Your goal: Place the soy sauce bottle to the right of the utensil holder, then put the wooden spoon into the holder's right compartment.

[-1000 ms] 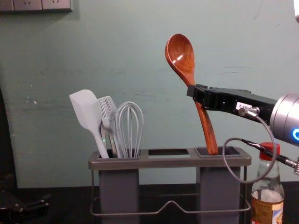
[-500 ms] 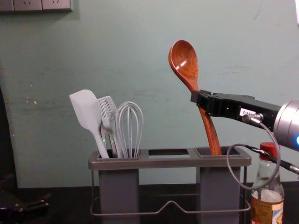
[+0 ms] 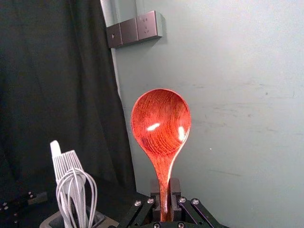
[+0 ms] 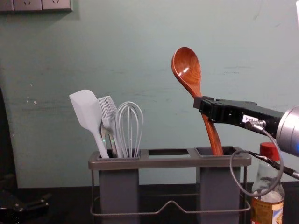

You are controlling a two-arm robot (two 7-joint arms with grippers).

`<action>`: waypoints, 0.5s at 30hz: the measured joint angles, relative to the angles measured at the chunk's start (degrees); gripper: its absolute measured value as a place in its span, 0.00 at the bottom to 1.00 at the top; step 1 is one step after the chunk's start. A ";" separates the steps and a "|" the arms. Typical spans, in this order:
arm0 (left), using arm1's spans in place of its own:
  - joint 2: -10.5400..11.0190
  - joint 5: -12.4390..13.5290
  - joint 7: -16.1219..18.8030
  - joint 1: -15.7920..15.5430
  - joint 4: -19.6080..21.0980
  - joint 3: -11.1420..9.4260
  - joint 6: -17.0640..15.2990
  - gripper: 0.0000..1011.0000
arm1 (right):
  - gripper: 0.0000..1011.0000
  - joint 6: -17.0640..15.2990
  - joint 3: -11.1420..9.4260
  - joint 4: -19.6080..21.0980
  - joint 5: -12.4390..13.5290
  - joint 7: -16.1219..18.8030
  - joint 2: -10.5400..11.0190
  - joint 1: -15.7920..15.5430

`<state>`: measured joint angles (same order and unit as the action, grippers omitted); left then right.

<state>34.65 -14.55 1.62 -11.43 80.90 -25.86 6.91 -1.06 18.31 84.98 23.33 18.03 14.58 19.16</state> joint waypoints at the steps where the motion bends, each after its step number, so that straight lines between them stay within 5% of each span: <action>1: 0.00 0.00 0.00 0.00 0.00 0.00 0.00 0.99 | 0.13 0.00 -0.03 -0.04 -0.02 0.02 0.03 -0.08; 15: 0.00 0.00 0.00 0.00 0.00 0.00 0.00 0.99 | 0.13 0.08 -0.29 -0.04 -0.12 0.43 0.44 -1.02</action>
<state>34.65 -14.55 1.62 -11.44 80.90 -25.86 6.90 -0.98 18.02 84.94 23.21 18.46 15.02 18.14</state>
